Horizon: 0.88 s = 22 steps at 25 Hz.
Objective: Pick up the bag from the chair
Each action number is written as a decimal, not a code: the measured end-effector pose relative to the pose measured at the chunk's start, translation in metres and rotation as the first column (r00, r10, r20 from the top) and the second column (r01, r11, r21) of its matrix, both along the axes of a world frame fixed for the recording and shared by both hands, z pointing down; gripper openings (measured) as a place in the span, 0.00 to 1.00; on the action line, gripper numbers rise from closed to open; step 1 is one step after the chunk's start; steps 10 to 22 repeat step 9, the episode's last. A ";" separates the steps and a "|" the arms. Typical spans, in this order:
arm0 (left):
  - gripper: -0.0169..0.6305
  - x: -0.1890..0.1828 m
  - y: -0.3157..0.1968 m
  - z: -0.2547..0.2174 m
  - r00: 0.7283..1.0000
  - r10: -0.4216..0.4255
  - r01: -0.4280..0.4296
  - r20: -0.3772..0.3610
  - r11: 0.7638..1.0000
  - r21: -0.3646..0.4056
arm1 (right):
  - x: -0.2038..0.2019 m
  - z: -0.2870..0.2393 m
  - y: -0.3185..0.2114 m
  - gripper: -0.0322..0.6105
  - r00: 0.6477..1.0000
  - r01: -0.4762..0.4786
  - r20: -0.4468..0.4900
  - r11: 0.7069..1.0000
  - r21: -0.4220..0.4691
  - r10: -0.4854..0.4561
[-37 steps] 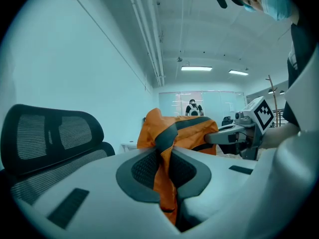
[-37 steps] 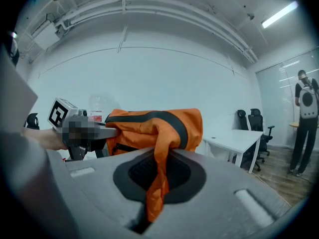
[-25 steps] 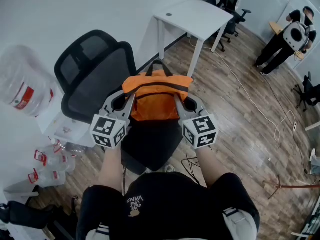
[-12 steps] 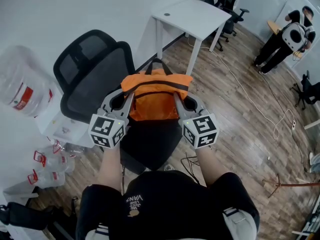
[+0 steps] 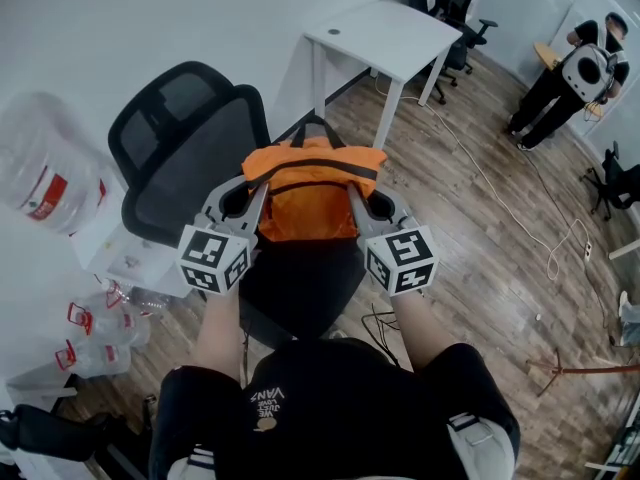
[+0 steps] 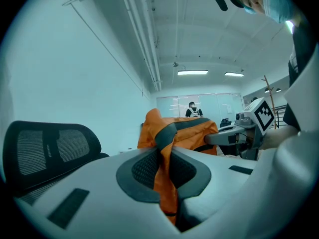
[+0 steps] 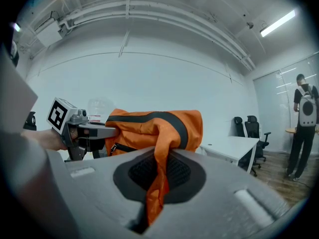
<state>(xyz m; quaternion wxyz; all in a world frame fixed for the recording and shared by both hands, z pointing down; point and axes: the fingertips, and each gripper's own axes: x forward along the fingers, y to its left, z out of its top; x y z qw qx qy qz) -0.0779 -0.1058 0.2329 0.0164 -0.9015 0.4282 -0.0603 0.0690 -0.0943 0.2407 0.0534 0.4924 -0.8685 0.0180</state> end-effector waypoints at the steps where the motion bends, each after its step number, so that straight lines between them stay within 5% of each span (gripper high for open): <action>1: 0.08 0.000 0.000 0.000 1.000 0.000 0.000 0.001 1.000 0.000 | 0.000 0.000 0.000 0.05 1.000 0.001 -0.001 1.000 0.001 -0.001; 22: 0.08 -0.001 -0.002 0.001 1.000 0.002 -0.002 0.003 1.000 -0.001 | -0.001 0.002 -0.002 0.05 1.000 0.000 -0.003 1.000 0.000 0.000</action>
